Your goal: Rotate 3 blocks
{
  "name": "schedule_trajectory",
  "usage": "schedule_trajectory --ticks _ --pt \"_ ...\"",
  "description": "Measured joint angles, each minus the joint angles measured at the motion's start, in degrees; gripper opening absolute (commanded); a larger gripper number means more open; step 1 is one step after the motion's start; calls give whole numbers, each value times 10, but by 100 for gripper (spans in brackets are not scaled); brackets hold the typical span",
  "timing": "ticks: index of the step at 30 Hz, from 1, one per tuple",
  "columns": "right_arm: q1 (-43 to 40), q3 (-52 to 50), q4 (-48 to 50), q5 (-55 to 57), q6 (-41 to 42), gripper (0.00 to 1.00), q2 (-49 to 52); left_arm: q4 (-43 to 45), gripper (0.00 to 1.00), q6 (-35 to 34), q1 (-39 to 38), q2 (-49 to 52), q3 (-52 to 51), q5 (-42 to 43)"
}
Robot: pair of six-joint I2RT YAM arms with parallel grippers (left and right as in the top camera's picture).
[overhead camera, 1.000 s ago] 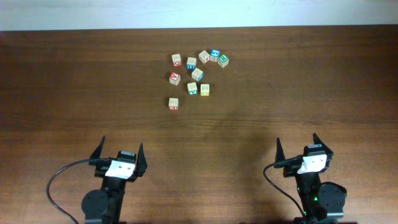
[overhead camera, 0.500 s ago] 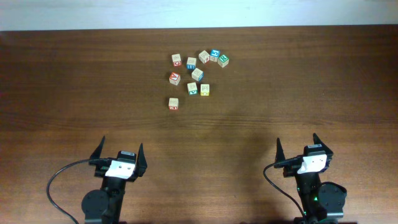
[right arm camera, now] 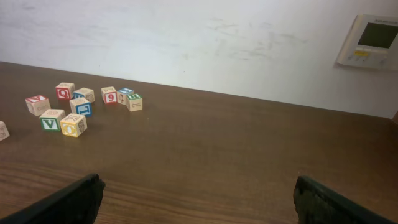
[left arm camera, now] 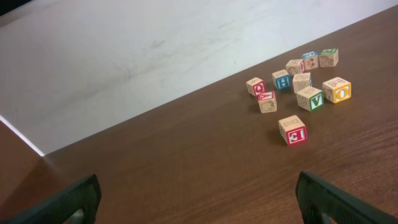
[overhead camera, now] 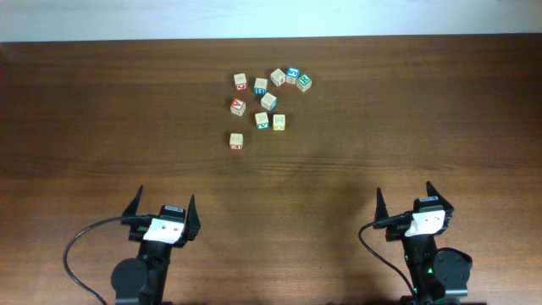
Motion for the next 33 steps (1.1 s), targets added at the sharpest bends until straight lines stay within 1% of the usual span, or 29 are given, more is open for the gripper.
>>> schedule_trajectory --ticks 12,14,18,21,22,25,29,33 --pt "0 0 0 -7 0 98 0 10 99 0 0 0 0 0" --pt "0 0 2 -16 0 98 0 9 99 -11 0 2 0 0" --pt "0 0 20 -50 0 98 0 0 99 -28 0 39 18 0" --pt "0 2 17 -73 18 98 2 -70 99 -35 0 92 78 5" --pt "0 6 15 -80 28 98 8 -101 99 -37 0 118 113 10" --pt "0 28 14 -86 39 98 36 -157 99 -42 0 198 210 25" --pt "0 113 -5 -97 47 98 124 -193 99 -53 0 321 315 42" --pt "0 252 -105 -122 49 98 260 -273 99 -69 0 454 453 72"
